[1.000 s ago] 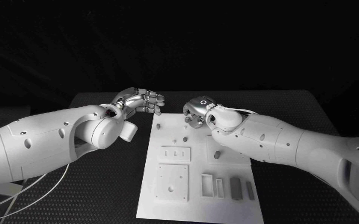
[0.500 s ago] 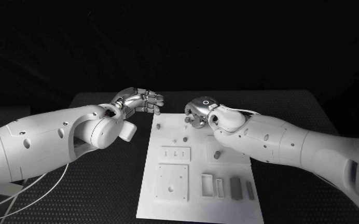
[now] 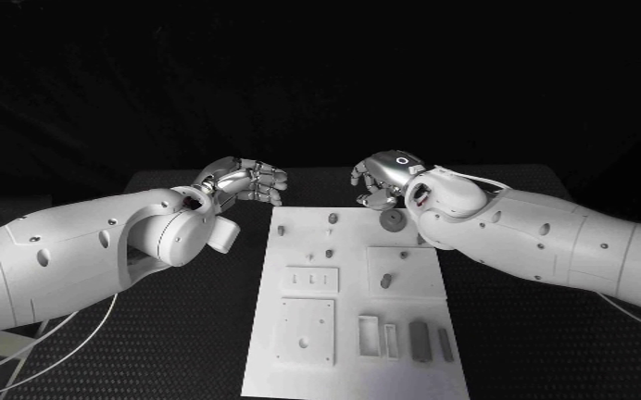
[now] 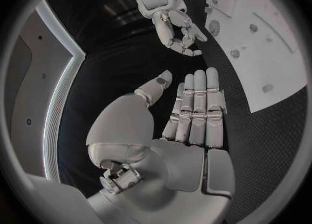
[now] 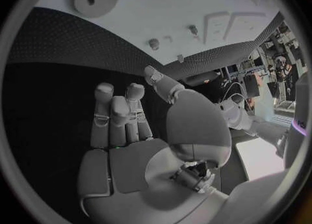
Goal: Assemble the parts on the task board
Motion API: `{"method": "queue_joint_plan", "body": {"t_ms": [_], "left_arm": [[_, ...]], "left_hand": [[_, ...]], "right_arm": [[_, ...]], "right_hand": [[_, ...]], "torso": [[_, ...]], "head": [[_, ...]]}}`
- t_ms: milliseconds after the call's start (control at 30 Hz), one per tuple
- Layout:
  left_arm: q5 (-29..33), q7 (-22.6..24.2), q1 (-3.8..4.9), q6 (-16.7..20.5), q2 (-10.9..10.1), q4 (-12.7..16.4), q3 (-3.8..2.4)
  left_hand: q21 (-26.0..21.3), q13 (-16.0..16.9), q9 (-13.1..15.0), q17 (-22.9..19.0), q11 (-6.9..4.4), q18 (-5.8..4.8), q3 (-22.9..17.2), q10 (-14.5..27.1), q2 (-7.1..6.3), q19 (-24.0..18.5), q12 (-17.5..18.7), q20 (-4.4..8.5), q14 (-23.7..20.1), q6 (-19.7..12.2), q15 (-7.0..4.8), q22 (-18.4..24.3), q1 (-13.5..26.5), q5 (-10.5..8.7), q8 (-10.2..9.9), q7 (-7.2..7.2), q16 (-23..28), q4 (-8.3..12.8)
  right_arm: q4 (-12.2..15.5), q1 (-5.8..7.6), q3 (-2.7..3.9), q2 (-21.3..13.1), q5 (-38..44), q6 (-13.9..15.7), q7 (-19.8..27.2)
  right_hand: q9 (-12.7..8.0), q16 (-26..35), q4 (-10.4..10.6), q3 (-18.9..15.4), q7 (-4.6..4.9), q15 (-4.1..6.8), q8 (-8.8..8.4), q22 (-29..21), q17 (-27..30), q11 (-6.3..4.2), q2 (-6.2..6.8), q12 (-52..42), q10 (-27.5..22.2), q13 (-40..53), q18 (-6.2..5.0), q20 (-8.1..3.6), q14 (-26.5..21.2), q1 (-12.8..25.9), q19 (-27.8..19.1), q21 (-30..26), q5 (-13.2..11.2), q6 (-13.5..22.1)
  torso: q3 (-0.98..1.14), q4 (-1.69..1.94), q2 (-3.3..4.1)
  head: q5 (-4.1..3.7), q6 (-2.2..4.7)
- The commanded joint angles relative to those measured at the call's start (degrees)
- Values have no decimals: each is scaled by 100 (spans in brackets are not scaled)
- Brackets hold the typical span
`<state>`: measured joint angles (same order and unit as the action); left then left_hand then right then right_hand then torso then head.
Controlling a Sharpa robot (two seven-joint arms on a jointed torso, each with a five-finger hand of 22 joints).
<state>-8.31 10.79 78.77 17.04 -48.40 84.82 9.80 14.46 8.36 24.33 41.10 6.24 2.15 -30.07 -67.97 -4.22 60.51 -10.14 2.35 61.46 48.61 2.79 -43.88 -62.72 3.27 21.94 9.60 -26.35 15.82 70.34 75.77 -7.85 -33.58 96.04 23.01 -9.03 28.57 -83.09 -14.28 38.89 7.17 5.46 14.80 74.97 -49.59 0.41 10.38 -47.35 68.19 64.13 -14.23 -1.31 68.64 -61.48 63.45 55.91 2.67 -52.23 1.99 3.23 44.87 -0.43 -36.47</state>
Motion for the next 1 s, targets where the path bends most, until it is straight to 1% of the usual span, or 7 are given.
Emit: {"method": "queue_joint_plan", "body": {"t_ms": [33, 100, 267, 400, 600, 933, 1000], "left_arm": [[-21, 96, 13, -50, 5, -24, -5], [-21, 98, 13, -54, -5, -40, -5], [-21, 105, 17, -42, -13, -71, -5], [-21, 105, 17, -45, -8, -90, -5], [-21, 104, 17, -48, -21, -89, -5], [-21, 105, 16, -71, 6, -103, -5], [-21, 102, 16, -68, 13, -114, -5]], "left_hand": [[-29, 9, -9, 14, -17, 57, 5, -49, -29, 3, 28, 54, 27, 24, -1, -9, 46, -15, -24, 36, 31, -4], [-33, 19, -11, 29, -31, 56, 7, -84, -27, 3, 20, 54, 32, 31, -2, -12, 49, -16, -22, 32, 44, -6], [-40, 32, -14, 51, -49, 56, 9, -128, -26, 5, 10, 55, 37, 41, -2, -18, 51, -15, -18, 28, 63, -7], [-40, 34, -15, 54, -51, 56, 10, -131, -28, 5, 10, 55, 38, 41, -2, -19, 52, -16, -19, 27, 66, -6], [-42, 35, -17, 59, -51, 55, 11, -132, -30, 6, 12, 55, 39, 40, -2, -20, 54, -16, -20, 28, 70, -7], [-43, 35, -18, 64, -52, 56, 12, -133, -30, 7, 15, 55, 41, 38, -2, -21, 55, -15, -21, 28, 74, -7], [-43, 36, -19, 65, -52, 56, 12, -133, -28, 7, 16, 55, 42, 38, -2, -21, 55, -15, -22, 28, 75, -7]], "right_arm": [[175, 48, 14, -243, -537, -253, 126], [259, 89, 20, -428, -655, -343, 147], [295, 107, 21, -716, -817, -631, 162], [196, 106, 18, -793, -857, -786, 159], [66, 86, 6, -819, -851, -914, 151], [-182, -80, -36, -665, -721, -985, 183], [-237, -88, -73, -635, -633, -943, 174]], "right_hand": [[-10, -42, 65, -3, 21, -23, -7, 87, 12, 44, 81, 5, 8, 14, -77, 3, 7, 24, 37, -26, 18, -23], [-11, -46, 105, -5, 22, -23, -5, 87, 16, 45, 121, 6, 8, 19, -77, 3, 5, 40, 38, -28, 18, -26], [-16, -57, 217, -27, 26, -27, -7, 88, 25, 49, 247, 4, 6, 38, -77, 3, -4, 101, 36, -33, 17, -21], [-36, -61, 290, -63, 43, -41, -43, 89, 31, 65, 349, 12, -19, 51, -77, 9, -25, 179, 19, -42, 18, 44], [-124, -72, 485, -104, 163, -149, -234, 92, 29, 180, 589, 23, -175, 110, -77, 46, -156, 390, -77, -91, 16, 404], [-146, -122, 549, -111, 229, -216, -291, 107, 16, 247, 634, -45, -272, 190, -77, 70, -244, 406, -135, -96, 16, 544], [-146, -125, 554, -109, 230, -218, -289, 107, 16, 248, 629, -50, -279, 195, -77, 71, -250, 405, -139, -96, 17, 544]], "torso": [[-2, -52, -14], [0, -72, -20], [7, -103, -24], [13, -86, -20], [18, -96, -18], [10, -67, -13], [9, -63, -12]], "head": [[4, 41], [7, 11], [4, 7], [-26, -8], [-36, -26], [-61, -53], [-62, -67]]}}
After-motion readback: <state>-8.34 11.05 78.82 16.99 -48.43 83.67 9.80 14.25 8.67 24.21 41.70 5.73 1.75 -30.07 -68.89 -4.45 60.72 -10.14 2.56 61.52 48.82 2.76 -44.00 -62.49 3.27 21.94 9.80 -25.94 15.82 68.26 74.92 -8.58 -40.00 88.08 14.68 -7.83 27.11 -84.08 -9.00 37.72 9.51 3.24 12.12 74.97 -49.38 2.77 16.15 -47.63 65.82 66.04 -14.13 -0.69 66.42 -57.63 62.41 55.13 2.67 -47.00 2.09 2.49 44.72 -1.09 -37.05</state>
